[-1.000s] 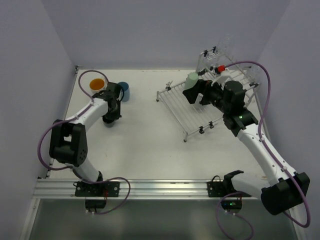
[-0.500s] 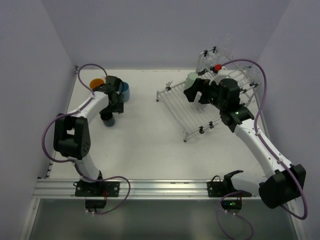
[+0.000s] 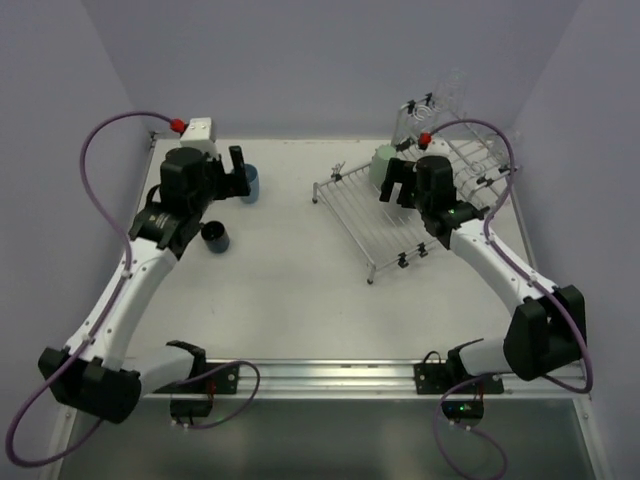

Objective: Unload the cups from the dish rack

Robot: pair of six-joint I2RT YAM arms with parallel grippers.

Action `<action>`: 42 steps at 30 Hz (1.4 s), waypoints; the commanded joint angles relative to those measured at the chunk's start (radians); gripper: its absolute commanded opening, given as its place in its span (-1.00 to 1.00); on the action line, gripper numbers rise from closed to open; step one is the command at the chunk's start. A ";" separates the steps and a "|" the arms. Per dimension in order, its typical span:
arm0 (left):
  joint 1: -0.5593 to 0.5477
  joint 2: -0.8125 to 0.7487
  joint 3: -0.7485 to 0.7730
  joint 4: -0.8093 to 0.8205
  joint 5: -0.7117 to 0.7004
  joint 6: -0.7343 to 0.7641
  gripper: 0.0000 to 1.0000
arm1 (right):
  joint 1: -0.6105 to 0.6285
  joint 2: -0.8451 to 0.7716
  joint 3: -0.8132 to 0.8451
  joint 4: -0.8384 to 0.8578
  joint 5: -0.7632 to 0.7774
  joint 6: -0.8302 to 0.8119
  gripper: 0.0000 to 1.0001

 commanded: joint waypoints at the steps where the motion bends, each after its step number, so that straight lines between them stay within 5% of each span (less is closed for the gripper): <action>1: -0.043 -0.117 -0.081 0.168 0.146 -0.035 1.00 | 0.002 0.045 0.046 0.060 0.141 -0.007 0.98; 8: -0.088 -0.317 -0.281 0.315 0.487 -0.141 1.00 | 0.002 0.154 0.101 0.079 0.262 0.007 0.98; 14: -0.093 -0.381 -0.441 0.482 0.637 -0.224 1.00 | 0.005 0.246 0.170 0.109 0.291 0.008 0.98; 33: -0.094 -0.365 -0.501 0.578 0.696 -0.265 1.00 | 0.008 0.362 0.189 0.070 0.334 0.030 0.98; 42: -0.094 -0.375 -0.538 0.605 0.696 -0.290 1.00 | 0.008 0.384 0.201 0.091 0.313 0.037 0.56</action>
